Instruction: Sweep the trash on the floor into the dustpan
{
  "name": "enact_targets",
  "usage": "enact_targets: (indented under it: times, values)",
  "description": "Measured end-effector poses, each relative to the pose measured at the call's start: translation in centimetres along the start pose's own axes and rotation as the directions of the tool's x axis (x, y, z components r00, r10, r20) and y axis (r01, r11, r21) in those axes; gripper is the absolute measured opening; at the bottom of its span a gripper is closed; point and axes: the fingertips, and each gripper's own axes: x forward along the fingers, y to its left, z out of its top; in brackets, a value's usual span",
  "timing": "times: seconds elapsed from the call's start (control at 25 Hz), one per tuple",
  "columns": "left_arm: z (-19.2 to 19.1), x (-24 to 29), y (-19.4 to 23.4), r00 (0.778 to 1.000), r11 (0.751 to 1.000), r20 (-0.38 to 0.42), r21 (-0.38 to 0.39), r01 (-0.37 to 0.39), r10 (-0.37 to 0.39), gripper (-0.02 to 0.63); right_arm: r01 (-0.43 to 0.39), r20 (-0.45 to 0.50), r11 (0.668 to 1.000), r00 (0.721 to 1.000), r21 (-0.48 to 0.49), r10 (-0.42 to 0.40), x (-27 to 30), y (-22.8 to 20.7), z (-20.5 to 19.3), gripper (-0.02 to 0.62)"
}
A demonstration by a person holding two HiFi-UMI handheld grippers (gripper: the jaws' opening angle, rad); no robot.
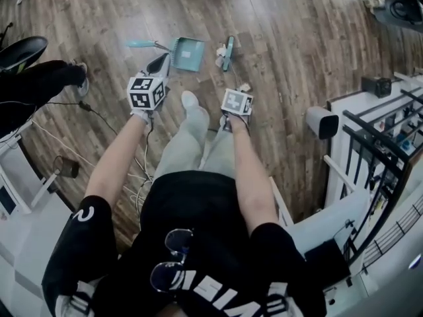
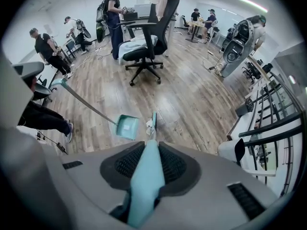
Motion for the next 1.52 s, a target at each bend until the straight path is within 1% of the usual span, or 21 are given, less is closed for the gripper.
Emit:
enact_targets:
  times: [0.2,0.4,0.52,0.72,0.84,0.92,0.96,1.04,1.08,1.16,1.24,1.36,1.52]
  values:
    - [0.0,-0.3,4.7,1.0,0.999,-0.004,-0.02,-0.029,0.029,-0.003,-0.008,-0.019,1.0,1.0,-0.01,0.008,-0.3,4.8,0.4,0.083]
    - [-0.2,0.8,8.0,0.998,0.998,-0.028,-0.046,-0.052,0.051,-0.003,-0.029,-0.027,0.999,0.999,-0.023,0.029,-0.6,8.0,0.8,0.083]
    - [-0.7,1.9,10.0,0.996,0.995,-0.059,-0.064,-0.075,0.071,-0.003,-0.049,-0.027,0.998,0.998,-0.031,0.049,-0.7,9.8,1.0,0.083]
    - [-1.8,3.6,12.6,0.986,0.991,-0.132,-0.075,-0.11,0.1,-0.003,-0.082,-0.06,0.996,0.995,-0.023,0.08,-1.3,12.1,0.9,0.083]
    - [-2.4,4.1,13.5,0.978,0.99,-0.176,-0.072,-0.123,0.109,-0.003,-0.108,-0.045,0.993,0.993,-0.039,0.106,-1.7,13.2,1.3,0.084]
    - [-2.7,4.4,13.5,0.976,0.99,-0.189,-0.072,-0.123,0.107,-0.003,-0.145,-0.053,0.989,0.988,-0.025,0.144,-1.9,14.1,1.0,0.083]
    - [-2.8,4.4,13.4,0.976,0.99,-0.19,-0.072,-0.12,0.105,-0.003,-0.18,-0.053,0.984,0.982,-0.003,0.18,-2.0,14.6,0.9,0.083]
    - [-2.8,4.7,13.1,0.977,0.991,-0.191,-0.07,-0.11,0.095,-0.003,-0.288,-0.04,0.955,0.956,0.071,0.292,-2.1,16.4,0.8,0.083]
    - [-2.9,4.9,13.0,0.977,0.992,-0.193,-0.07,-0.104,0.089,-0.003,-0.326,-0.024,0.941,0.944,0.095,0.329,-2.2,17.0,0.9,0.083]
    - [-3.2,5.0,12.8,0.976,0.993,-0.202,-0.07,-0.095,0.079,-0.003,-0.351,0.011,0.932,0.936,0.095,0.351,-2.5,17.3,1.4,0.083]
    - [-3.5,4.9,12.7,0.975,0.993,-0.209,-0.073,-0.095,0.078,-0.003,-0.355,0.018,0.932,0.935,0.073,0.354,-2.9,17.6,1.5,0.083]
    - [-3.5,4.4,12.3,0.975,0.992,-0.206,-0.077,-0.103,0.085,-0.003,-0.302,-0.007,0.953,0.953,0.032,0.302,-3.4,16.3,0.6,0.083]
    - [-3.1,3.5,10.3,0.982,0.993,-0.176,-0.079,-0.088,0.073,-0.003,-0.259,-0.009,0.965,0.966,0.037,0.26,-4.1,13.4,-0.8,0.083]
